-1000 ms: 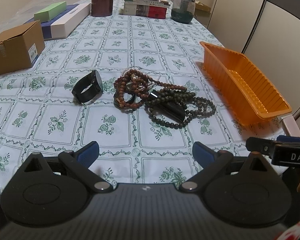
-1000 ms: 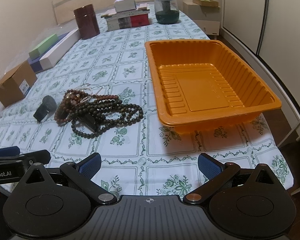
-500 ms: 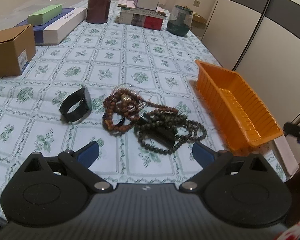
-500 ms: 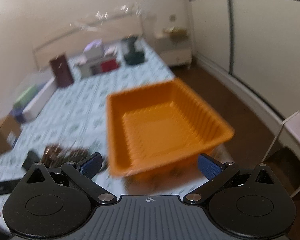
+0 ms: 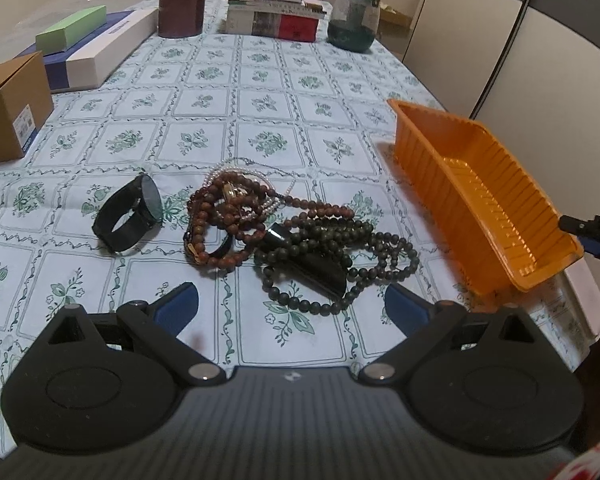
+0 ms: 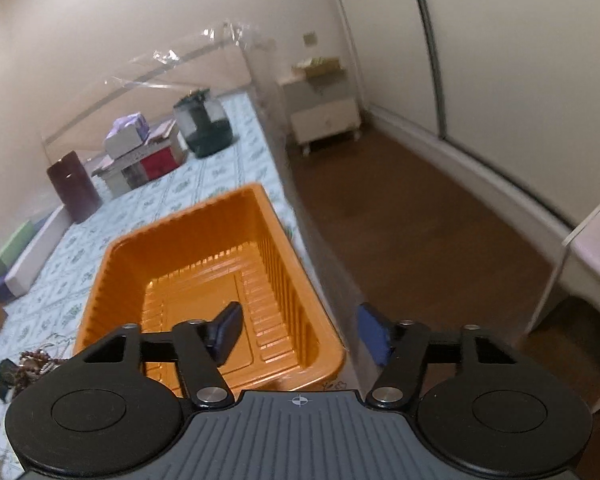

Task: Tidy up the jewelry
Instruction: 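Move the right tool to the orange tray and grip its rim, then grasp the dark green bead strand with the left tool while the right tool holds the tray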

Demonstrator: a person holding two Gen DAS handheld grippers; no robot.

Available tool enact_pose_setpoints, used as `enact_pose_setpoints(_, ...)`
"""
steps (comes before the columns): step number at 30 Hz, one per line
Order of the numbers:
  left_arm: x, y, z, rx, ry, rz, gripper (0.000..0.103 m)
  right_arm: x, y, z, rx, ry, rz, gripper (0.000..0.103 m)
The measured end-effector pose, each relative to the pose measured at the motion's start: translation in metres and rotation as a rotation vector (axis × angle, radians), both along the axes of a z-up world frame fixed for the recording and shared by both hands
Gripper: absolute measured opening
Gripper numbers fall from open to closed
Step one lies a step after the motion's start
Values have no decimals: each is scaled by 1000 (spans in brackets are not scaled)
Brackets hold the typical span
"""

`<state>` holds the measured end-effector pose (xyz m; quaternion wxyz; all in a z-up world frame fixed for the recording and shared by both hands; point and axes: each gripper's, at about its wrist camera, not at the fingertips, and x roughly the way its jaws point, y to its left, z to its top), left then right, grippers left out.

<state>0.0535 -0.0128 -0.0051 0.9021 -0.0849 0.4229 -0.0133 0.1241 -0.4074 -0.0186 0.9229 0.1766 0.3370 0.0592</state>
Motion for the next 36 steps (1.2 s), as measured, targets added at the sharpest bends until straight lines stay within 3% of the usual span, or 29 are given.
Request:
enact_pose_setpoints(4,5,-5,-3,12,9,-5,99,15,-17,-17,85,40,40,50)
enact_pose_setpoints(11,11,-16,-10,17,31,-31,99,27,-31,-29,135,82,86,30)
enact_pose_setpoints(23,13,-16,-14,5,20,-31,99,29,-23,-20,104,112,98,8)
enact_pose_setpoints(28,11,-8,-13,-6,-10,-20,99,19,-7,-6,20,76,87,6)
enact_pose_setpoints(36,11,9,-15,-32,-67,-5,94,-3,39,25,-223,-21,65,6)
